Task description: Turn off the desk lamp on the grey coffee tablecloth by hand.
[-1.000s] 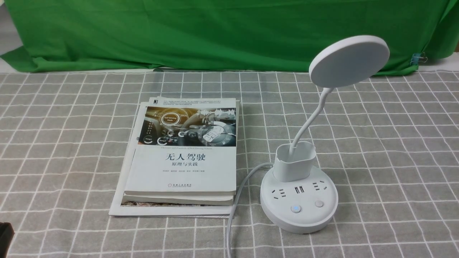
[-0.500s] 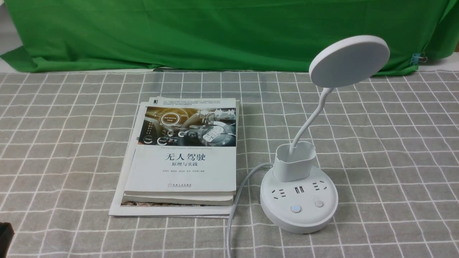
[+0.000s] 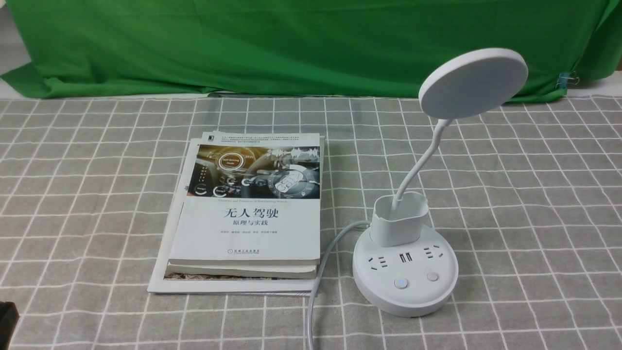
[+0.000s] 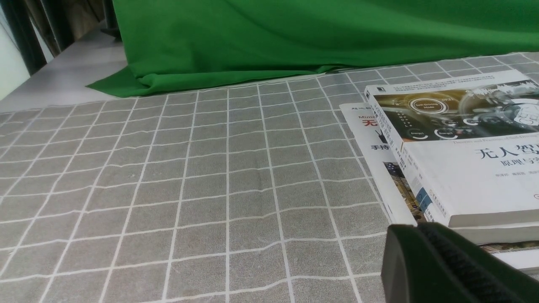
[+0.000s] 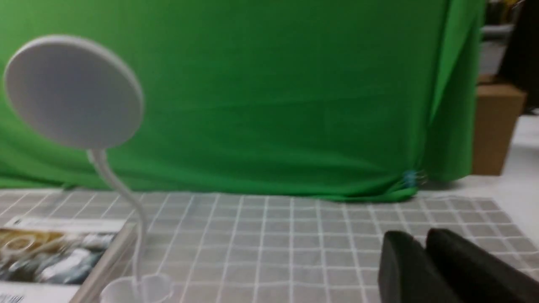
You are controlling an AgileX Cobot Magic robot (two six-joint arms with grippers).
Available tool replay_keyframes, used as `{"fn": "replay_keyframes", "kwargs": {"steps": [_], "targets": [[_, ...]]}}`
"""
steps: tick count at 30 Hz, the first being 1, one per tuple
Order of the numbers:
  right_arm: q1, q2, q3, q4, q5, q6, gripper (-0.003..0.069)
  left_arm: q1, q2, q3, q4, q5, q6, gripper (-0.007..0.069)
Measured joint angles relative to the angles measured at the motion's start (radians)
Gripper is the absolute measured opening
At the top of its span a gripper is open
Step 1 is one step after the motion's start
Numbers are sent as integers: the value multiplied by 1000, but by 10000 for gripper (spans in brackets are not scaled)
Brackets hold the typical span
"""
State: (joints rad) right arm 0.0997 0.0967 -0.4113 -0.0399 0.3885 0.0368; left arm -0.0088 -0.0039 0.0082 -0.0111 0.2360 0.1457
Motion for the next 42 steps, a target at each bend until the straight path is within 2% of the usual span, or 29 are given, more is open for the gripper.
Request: {"fn": "replay_keyframes", "kwargs": {"steps": [5,12,18,42], "targets": [[-62,-90,159,0,-100,0,141,0,0,0,0,0,0,1],[-68,-96,409,0,-123,0,162,0,0,0,0,1,0,1],[-68,-96,419,0,-190,0,181,0,0,0,0,0,0,1],[-68,-96,419,0,-199,0,214,0,0,0,0,0,0,1]]}}
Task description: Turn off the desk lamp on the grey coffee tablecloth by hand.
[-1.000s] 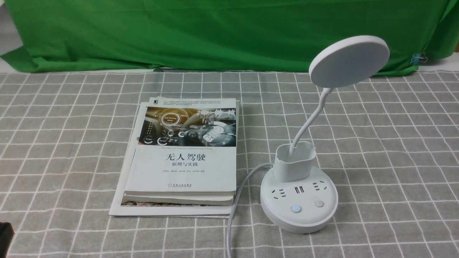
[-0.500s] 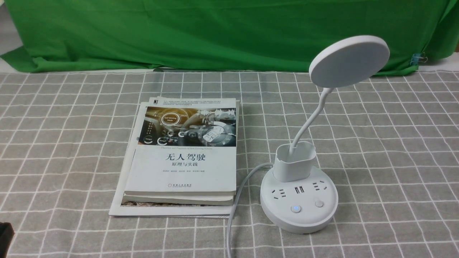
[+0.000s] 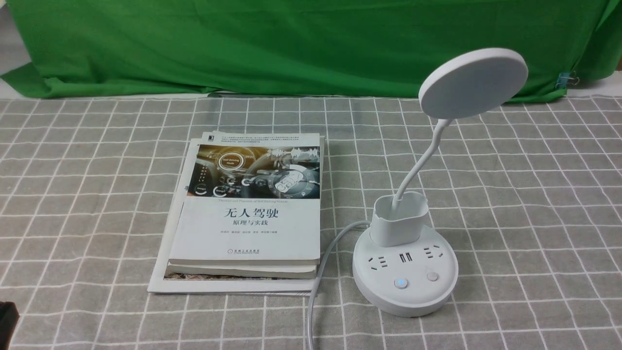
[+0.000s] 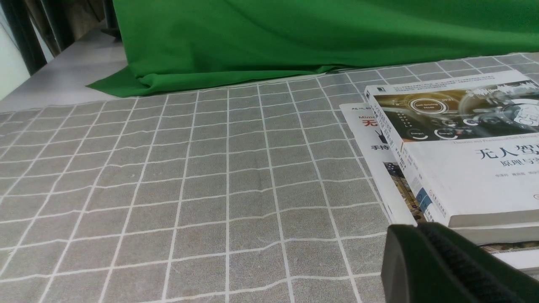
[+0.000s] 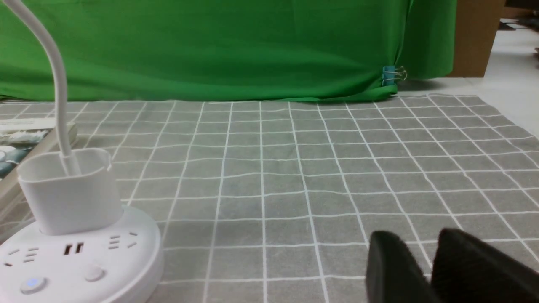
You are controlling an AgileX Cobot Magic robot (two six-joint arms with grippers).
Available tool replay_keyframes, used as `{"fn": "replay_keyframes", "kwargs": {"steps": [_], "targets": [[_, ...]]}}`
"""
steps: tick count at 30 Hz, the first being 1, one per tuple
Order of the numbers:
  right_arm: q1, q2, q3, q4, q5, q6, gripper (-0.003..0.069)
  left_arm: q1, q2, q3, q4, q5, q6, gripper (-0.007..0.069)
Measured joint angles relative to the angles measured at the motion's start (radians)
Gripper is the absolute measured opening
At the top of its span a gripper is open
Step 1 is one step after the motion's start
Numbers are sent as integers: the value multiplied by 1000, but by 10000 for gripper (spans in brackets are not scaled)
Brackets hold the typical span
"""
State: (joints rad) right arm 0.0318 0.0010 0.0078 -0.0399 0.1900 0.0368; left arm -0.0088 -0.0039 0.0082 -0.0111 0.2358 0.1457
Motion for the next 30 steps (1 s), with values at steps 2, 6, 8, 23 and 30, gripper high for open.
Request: {"fn": "replay_keyframes", "kwargs": {"steps": [2,6,8,23,30], "targets": [[0,0,0,0,0,0,216,0,0,0,0,0,0,1],[0,0,0,0,60,0,225,0,0,0,0,1,0,1],[0,0,0,0,72,5,226,0,0,0,0,1,0,1],[0,0,0,0,105,77,28,0,0,0,0,1,0,1],[0,0,0,0,105,77,27,0,0,0,0,1,0,1]]}}
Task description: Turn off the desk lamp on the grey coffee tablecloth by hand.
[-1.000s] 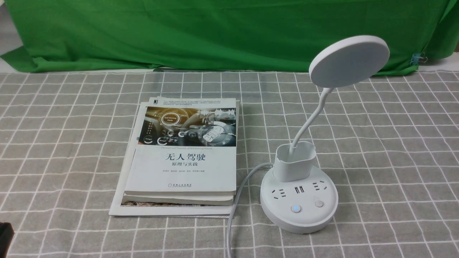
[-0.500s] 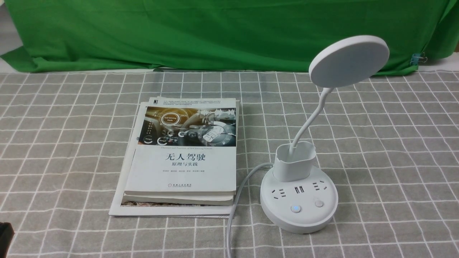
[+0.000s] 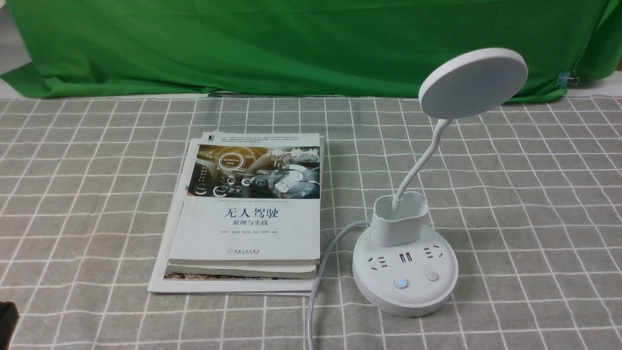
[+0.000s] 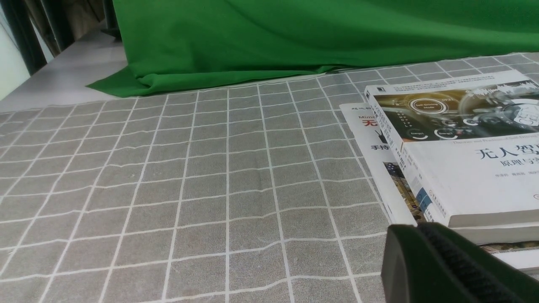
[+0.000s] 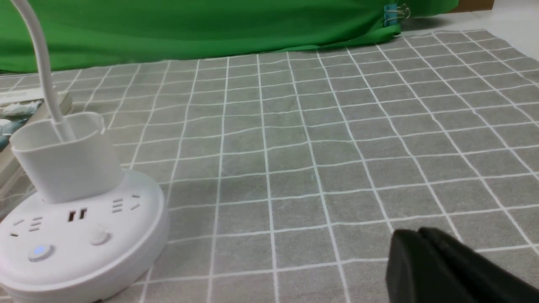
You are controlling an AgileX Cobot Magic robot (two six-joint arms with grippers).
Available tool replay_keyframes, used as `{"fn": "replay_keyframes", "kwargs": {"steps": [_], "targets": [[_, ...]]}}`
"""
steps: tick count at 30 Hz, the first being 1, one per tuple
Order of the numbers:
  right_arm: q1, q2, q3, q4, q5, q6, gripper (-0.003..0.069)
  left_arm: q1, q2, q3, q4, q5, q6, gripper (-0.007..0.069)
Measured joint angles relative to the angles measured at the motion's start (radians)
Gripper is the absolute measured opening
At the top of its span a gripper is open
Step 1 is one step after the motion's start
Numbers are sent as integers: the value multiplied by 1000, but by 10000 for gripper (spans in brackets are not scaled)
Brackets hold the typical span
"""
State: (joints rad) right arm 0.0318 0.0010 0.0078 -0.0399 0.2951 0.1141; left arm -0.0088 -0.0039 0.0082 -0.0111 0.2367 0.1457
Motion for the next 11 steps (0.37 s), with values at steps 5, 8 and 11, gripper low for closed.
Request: {"fn": "replay_keyframes", "kwargs": {"steps": [5,8,11], "targets": [[0,0,0,0,1,0,33,0,0,0,0,-1,0,1],[0,0,0,0,1,0,38,0,0,0,0,0,0,1],[0,0,0,0,0,-1,52,0,0,0,0,0,0,1]]}}
